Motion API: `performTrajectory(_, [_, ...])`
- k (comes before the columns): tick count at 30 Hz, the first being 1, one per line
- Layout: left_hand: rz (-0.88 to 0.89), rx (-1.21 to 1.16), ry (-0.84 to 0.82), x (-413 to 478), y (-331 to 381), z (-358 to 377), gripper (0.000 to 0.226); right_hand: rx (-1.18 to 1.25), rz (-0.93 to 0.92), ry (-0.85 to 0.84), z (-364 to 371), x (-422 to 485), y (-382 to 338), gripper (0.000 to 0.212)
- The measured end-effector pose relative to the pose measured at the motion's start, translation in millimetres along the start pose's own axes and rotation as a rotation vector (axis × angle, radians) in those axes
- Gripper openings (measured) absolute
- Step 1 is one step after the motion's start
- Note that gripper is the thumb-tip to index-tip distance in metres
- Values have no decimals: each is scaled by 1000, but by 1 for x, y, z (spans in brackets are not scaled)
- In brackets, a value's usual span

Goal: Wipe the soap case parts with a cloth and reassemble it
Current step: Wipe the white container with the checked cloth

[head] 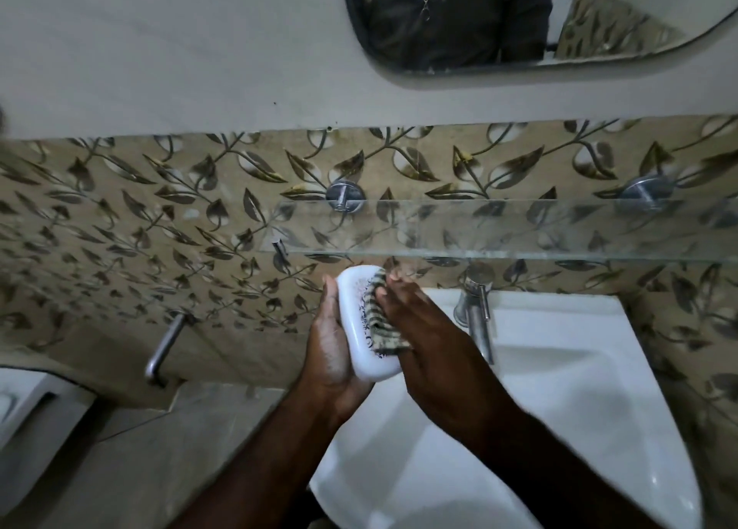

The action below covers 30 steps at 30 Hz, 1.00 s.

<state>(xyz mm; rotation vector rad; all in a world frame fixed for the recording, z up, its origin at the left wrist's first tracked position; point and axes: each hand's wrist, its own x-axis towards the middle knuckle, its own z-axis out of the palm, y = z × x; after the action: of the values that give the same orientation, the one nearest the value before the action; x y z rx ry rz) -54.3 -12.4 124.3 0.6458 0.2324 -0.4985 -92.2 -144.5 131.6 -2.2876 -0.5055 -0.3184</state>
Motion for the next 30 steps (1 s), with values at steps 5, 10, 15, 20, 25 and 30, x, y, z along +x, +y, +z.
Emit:
performTrajectory(5, [-67, 9, 48, 3, -4, -12, 70, -98, -162, -74, 12, -14, -15, 59])
performTrajectory(10, [37, -37, 36, 5, -17, 2, 43, 5, -4, -43, 3, 18, -1, 66])
performTrajectory(15, [-14, -79, 77, 5, -4, 1, 71, 40, 6, -9, 12, -20, 4, 58])
performTrajectory(20, [-42, -79, 171, 6, -4, -12, 77, -56, -178, -142, 13, -29, -4, 53])
performTrajectory(25, [17, -58, 131, 7, 2, -1, 69, 5, -23, -114, 5, 0, 15, 57])
performTrajectory(30, [38, -76, 173, 10, 10, -10, 73, -18, -149, -120, 5, -25, 4, 54])
